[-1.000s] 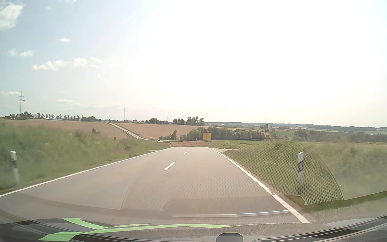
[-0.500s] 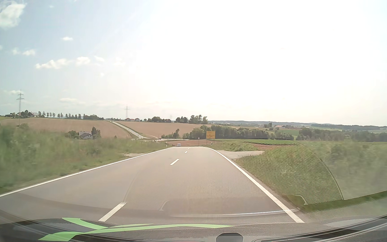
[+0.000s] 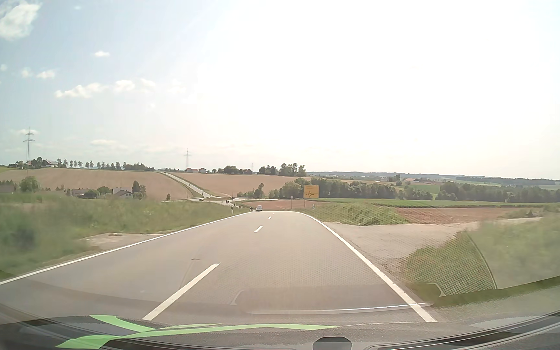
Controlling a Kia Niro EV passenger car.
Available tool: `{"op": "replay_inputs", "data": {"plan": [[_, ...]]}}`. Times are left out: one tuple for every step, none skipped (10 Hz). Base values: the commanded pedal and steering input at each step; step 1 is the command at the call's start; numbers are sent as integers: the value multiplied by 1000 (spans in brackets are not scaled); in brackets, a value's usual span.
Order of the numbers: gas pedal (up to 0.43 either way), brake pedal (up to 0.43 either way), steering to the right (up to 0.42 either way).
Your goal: Follow the waypoints while adhering to traffic rules and regulations
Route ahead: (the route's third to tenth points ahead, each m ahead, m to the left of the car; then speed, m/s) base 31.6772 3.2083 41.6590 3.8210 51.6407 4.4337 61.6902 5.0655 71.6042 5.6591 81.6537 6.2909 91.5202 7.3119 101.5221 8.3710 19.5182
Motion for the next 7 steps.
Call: {"op": "replay_inputs", "data": {"plan": [[0,6,-11],[0,6,-11],[0,6,-11],[0,6,-11],[0,12,-11],[0,24,-11],[0,37,-11]]}}
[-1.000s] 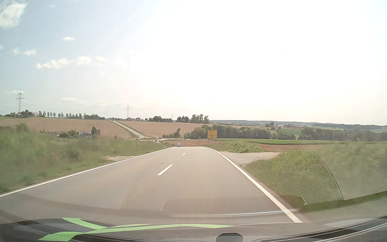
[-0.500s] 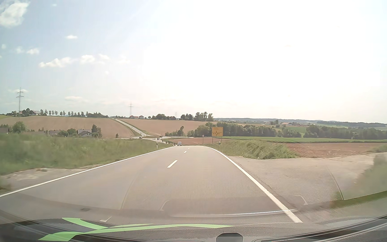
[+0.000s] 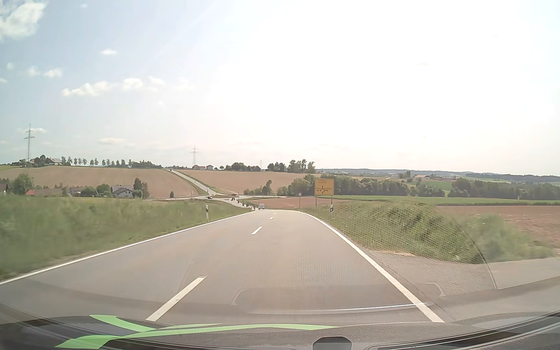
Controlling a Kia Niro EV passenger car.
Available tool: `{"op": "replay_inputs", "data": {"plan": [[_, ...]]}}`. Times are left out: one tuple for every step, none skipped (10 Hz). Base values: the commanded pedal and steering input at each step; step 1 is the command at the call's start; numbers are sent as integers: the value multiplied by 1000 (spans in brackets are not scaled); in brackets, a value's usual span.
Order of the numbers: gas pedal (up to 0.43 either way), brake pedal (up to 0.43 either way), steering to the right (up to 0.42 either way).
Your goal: Follow the waypoints while adhering to traffic rules and regulations
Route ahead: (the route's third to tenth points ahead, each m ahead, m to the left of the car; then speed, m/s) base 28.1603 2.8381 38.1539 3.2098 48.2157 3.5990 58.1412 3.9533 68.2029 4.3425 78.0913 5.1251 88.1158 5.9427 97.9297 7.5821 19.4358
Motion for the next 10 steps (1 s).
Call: {"op": "replay_inputs", "data": {"plan": [[0,61,-11],[0,67,-10],[0,67,-8],[0,73,-6],[0,73,-6],[0,73,-6],[0,73,-6],[0,73,-7],[0,73,-8],[0,79,-9]]}}
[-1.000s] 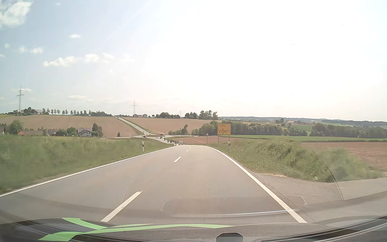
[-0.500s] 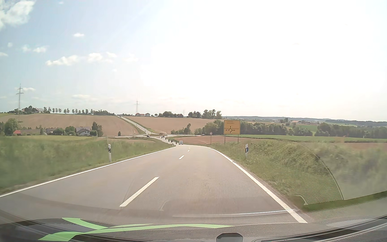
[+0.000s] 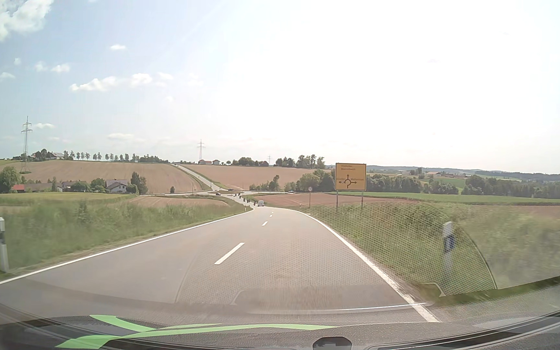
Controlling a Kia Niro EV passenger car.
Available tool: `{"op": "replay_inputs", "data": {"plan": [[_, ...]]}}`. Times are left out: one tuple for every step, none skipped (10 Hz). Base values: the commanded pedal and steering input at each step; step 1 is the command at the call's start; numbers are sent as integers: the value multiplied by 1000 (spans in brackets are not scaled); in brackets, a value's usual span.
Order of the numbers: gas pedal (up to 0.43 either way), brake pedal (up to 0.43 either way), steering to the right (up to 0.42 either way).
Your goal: Follow the waypoints while adhering to traffic rules and regulations
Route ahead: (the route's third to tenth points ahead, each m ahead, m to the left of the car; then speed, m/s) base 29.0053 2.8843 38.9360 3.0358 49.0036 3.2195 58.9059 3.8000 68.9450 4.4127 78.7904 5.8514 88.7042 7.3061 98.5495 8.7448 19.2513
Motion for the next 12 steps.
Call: {"op": "replay_inputs", "data": {"plan": [[0,85,-9],[0,110,-10],[0,122,-10],[0,140,-10],[0,146,-10],[0,152,-10],[0,146,-11],[0,128,-11],[0,110,-11],[0,110,-11],[0,116,-11],[0,116,-11]]}}
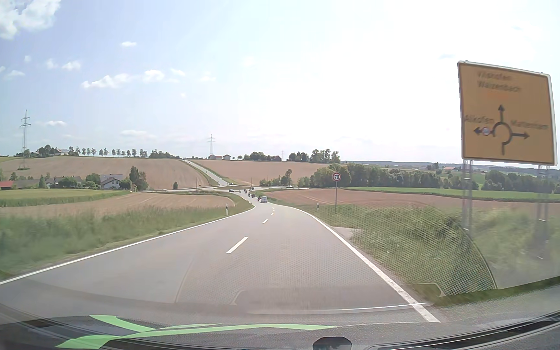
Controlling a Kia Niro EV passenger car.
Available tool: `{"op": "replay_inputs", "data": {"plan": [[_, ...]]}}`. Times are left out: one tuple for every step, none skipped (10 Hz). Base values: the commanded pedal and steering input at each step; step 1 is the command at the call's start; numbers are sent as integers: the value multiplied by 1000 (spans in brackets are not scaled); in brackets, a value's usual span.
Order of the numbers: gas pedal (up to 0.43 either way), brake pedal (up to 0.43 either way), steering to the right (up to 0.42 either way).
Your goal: Follow the waypoints while adhering to traffic rules and regulations
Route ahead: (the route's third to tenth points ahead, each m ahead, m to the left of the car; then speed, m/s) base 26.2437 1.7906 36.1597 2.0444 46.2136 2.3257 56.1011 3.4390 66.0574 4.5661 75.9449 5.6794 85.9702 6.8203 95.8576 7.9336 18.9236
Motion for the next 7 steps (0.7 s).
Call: {"op": "replay_inputs", "data": {"plan": [[0,116,-11],[0,116,-11],[0,116,-11],[0,116,-11],[0,116,-11],[0,116,-11],[0,116,-11]]}}
